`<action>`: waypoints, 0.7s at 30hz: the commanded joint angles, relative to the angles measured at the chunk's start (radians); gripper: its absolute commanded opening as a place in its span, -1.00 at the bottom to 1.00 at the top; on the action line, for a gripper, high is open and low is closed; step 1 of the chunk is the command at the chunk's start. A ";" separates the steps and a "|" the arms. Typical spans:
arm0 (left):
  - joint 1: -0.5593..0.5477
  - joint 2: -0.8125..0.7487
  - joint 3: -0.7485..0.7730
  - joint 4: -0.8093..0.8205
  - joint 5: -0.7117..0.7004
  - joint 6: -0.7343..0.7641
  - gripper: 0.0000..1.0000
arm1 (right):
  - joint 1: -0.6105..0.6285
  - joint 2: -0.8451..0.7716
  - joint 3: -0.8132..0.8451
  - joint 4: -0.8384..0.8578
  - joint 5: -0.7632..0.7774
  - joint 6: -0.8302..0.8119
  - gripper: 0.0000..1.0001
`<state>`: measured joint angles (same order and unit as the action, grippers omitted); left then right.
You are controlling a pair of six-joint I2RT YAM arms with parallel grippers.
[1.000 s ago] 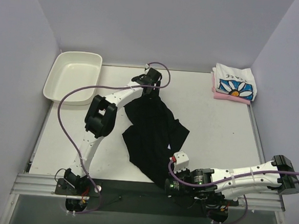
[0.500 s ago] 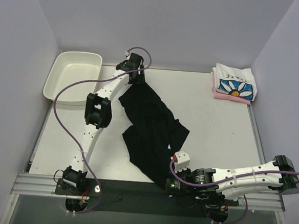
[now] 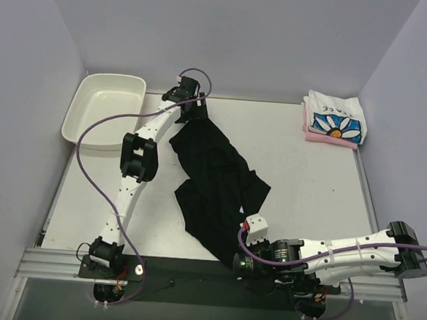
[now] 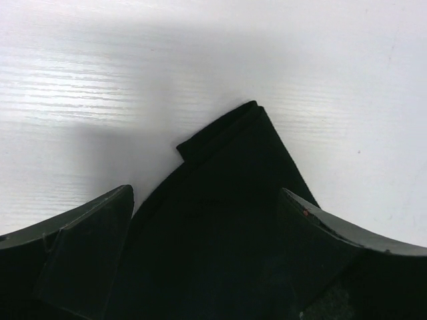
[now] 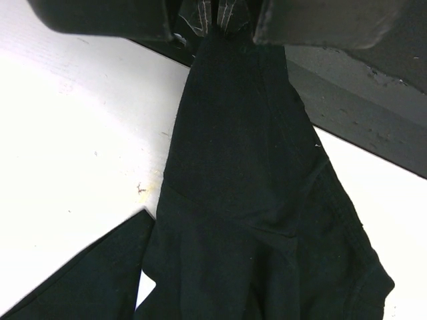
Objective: Fold and stack the t-shirts
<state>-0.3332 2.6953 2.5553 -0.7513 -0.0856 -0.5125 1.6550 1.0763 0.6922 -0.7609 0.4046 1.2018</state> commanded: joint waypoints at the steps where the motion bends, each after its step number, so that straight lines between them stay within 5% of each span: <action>1: -0.013 0.064 -0.016 -0.059 0.064 -0.009 0.95 | -0.006 0.005 0.027 -0.043 0.031 -0.004 -1.00; 6: -0.030 0.075 -0.026 -0.123 0.021 0.019 0.94 | -0.004 -0.009 0.014 -0.022 0.027 -0.001 -1.00; 9: -0.041 0.081 -0.035 -0.157 -0.014 0.037 0.70 | 0.003 -0.025 0.003 -0.008 0.025 0.002 -1.00; 13: -0.044 0.061 -0.118 -0.157 -0.062 0.049 0.05 | 0.017 -0.036 -0.003 0.003 0.030 0.010 -1.00; 16: -0.046 0.063 -0.124 -0.177 -0.097 0.055 -0.86 | 0.028 -0.042 -0.010 0.008 0.037 0.019 -1.00; 17: -0.047 0.063 -0.124 -0.178 -0.098 0.057 -1.00 | 0.038 -0.042 -0.010 0.008 0.040 0.025 -1.00; 21: -0.046 0.029 -0.177 -0.183 -0.135 0.054 -1.00 | 0.060 -0.050 -0.008 0.008 0.054 0.036 -1.00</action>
<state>-0.3710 2.6793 2.4924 -0.7494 -0.1970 -0.4629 1.6901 1.0485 0.6907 -0.7269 0.4080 1.2118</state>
